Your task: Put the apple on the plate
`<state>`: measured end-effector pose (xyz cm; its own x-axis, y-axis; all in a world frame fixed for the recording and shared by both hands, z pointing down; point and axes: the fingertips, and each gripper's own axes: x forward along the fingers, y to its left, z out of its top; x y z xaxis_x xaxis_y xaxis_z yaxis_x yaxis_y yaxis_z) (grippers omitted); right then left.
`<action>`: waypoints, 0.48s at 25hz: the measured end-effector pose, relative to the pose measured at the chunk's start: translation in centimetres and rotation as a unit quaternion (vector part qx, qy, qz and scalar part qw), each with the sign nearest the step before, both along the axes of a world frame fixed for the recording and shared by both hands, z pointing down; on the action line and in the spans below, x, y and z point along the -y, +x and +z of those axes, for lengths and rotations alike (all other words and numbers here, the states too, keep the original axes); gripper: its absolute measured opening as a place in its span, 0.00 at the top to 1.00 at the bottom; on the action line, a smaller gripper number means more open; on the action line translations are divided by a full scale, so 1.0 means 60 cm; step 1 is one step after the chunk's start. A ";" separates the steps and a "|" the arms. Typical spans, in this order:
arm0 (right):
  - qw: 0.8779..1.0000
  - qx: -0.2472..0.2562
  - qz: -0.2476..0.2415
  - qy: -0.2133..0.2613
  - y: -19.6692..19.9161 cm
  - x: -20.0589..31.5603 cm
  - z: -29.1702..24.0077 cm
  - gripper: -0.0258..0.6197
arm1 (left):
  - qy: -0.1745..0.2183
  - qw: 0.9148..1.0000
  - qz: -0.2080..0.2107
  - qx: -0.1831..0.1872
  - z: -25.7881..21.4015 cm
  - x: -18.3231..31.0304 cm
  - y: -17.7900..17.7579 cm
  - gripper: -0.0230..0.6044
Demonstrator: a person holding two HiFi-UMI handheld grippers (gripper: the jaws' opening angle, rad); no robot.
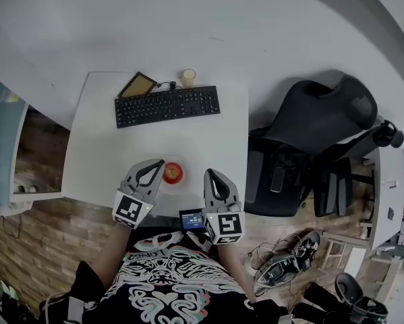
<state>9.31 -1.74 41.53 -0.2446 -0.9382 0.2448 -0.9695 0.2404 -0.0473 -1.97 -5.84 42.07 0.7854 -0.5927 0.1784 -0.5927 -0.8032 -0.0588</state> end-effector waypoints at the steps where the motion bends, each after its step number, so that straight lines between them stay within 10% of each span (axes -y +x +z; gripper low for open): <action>1: 1.000 -0.001 0.000 0.003 0.000 -0.001 -0.003 0.92 | 0.005 1.000 0.001 -0.005 -0.002 0.000 0.001 0.94; 12: 1.000 0.017 -0.007 -0.007 0.003 -0.018 0.007 0.92 | -0.006 1.000 0.010 0.003 0.005 -0.012 0.015 0.94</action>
